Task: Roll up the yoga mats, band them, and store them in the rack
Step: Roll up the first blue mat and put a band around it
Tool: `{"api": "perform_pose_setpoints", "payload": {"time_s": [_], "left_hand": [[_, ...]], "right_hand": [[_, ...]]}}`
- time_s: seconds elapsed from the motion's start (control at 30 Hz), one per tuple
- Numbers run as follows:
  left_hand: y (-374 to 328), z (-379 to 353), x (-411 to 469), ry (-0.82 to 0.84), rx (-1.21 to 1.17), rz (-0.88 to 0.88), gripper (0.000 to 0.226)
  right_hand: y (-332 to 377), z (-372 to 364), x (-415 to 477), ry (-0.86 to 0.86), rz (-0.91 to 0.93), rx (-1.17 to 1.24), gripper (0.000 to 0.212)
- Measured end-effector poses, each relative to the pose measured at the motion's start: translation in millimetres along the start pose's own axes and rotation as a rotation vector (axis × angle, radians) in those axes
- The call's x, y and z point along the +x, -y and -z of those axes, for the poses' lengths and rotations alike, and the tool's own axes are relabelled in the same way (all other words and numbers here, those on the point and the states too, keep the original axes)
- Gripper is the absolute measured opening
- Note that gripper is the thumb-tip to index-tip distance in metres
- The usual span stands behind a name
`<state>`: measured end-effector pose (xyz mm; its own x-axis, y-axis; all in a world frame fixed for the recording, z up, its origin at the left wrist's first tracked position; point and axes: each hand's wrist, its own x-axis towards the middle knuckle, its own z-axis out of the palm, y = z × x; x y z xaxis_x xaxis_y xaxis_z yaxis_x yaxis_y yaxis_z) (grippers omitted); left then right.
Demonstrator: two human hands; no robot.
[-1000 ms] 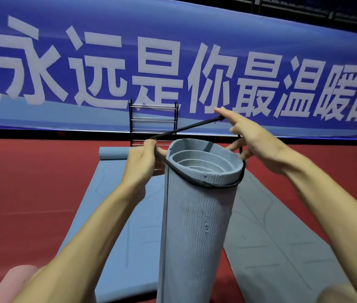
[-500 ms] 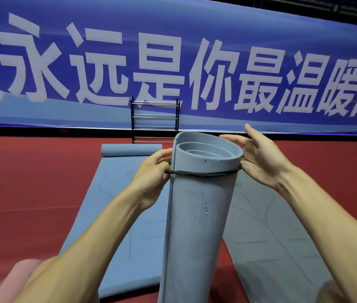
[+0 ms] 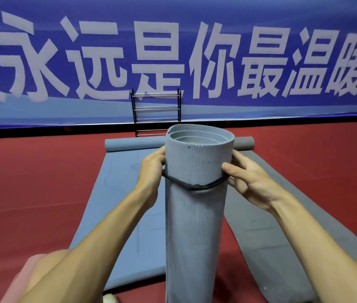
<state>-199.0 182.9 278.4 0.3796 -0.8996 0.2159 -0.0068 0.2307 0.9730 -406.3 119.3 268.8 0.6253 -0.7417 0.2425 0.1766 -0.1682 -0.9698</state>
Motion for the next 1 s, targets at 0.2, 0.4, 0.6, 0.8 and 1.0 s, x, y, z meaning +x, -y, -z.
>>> {"api": "perform_pose_setpoints", "payload": {"time_s": [0.2, 0.4, 0.6, 0.8, 1.0], "left_hand": [[4.2, -6.5, -11.1, 0.120, -0.177, -0.016, 0.043], [23.9, 2.7, -12.4, 0.322, 0.100, -0.067, 0.103], [27.2, 17.8, -11.0, 0.566, 0.241, -0.101, 0.133], [43.3, 25.6, -14.3, 0.550, 0.309, 0.017, 0.127], [60.3, 26.6, -13.0, 0.511, 0.323, 0.069, 0.113]], "right_hand": [[-10.5, 1.9, -6.6, 0.042, 0.023, -0.088, 0.094], [-11.5, 11.6, -15.3, 0.078, -0.117, -0.107, 0.107], [-9.6, 21.7, -18.5, 0.176, -0.171, -0.178, 0.105], [-25.7, 21.0, -18.6, 0.087, -0.222, -0.226, 0.060], [-36.5, 6.7, -22.9, 0.099, -0.221, -0.398, 0.096]]}}
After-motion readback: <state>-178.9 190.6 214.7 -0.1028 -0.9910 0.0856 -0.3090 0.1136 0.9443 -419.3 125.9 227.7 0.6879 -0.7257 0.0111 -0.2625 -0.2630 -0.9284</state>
